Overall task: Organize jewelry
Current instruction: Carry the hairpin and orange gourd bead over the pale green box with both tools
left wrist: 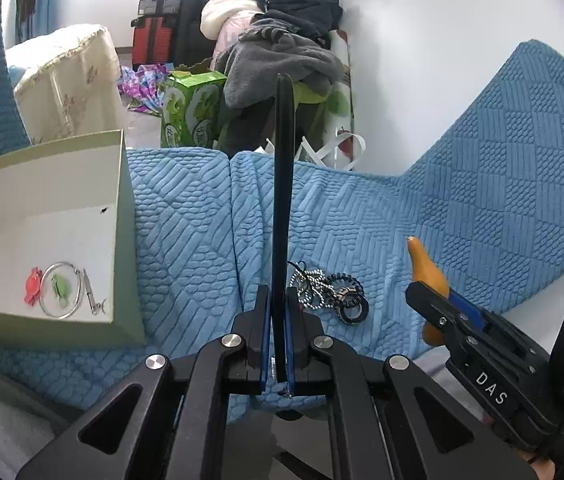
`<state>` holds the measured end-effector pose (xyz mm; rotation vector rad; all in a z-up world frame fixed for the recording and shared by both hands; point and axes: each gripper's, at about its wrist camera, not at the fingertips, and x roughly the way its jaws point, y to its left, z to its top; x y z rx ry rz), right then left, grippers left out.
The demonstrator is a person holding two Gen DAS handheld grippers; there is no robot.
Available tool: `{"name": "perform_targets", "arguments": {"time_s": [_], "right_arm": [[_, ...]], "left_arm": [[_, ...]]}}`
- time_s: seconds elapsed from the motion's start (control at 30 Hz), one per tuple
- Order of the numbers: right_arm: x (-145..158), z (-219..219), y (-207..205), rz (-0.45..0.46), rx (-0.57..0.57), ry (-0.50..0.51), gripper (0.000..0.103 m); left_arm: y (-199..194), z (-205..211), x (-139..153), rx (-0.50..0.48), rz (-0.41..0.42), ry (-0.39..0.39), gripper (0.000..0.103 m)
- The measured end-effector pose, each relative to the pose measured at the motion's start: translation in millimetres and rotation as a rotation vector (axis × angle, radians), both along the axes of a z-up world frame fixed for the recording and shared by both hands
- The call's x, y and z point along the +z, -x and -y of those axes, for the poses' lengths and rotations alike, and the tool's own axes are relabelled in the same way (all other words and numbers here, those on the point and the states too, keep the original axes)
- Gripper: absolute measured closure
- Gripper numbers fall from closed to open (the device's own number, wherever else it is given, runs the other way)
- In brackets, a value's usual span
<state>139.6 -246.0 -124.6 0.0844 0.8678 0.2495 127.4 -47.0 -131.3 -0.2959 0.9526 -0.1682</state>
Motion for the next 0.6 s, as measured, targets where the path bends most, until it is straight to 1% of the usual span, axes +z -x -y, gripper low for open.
{"name": "perform_targets", "arguments": {"time_s": [0.23,0.43,0.6], "right_arm": [[14.4,-12.0,9.7,0.009,-0.001,0.002,0.076],[43.1,-25.2,5.3,0.049,0.008,-0.013,0.076],[75.2,-42.3,-5.8,0.105,0.015,-0.043,0.076]], "left_arm": [[5.7,-12.0,19.0,0.007,0.032,-0.006,0.099],[0.7,-29.2,45.9,0.019,0.067,-0.016,0.099],[-8.9,-52.6,73.7,0.026,0.110,-0.027,0.099]]}}
